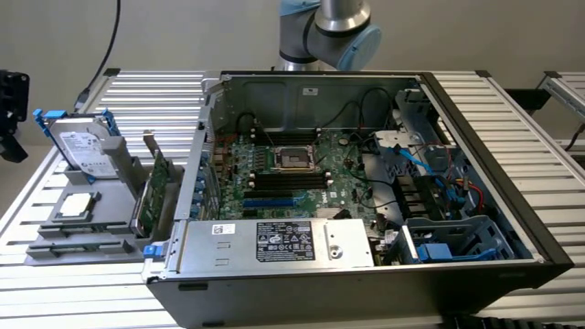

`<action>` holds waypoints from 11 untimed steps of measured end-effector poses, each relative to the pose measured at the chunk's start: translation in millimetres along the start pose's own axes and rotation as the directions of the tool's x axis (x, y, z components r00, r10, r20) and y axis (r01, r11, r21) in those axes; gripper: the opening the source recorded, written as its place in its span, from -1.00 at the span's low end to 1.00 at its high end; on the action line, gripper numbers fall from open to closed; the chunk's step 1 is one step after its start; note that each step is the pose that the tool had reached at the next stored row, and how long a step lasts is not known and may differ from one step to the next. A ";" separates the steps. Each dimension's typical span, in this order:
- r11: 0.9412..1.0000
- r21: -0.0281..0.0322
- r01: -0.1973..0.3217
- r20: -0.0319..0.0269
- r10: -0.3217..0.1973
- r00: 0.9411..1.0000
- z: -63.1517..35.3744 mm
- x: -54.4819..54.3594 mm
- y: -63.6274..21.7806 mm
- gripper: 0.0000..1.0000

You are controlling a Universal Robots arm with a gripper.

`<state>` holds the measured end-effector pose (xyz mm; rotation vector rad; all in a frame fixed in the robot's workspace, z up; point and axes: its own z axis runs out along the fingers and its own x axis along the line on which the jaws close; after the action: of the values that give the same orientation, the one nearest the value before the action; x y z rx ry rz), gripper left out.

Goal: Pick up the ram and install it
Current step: 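Pick up the ram and move it above insertion slot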

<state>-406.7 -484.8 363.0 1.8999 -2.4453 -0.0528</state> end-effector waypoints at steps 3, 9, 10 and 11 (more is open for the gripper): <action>0.999 0.001 0.054 -0.003 -0.054 0.999 1.4 0.0 -0.1 -0.79; 0.989 0.002 0.148 -0.008 -0.148 0.989 3.2 0.6 0.0 -0.79; 0.988 0.002 0.156 -0.009 -0.156 0.988 3.2 1.2 0.0 -0.79; 0.987 0.002 0.164 -0.009 -0.164 0.986 3.3 1.9 0.1 -0.79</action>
<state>-407.4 -486.7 359.7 2.0927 -2.2789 -0.0469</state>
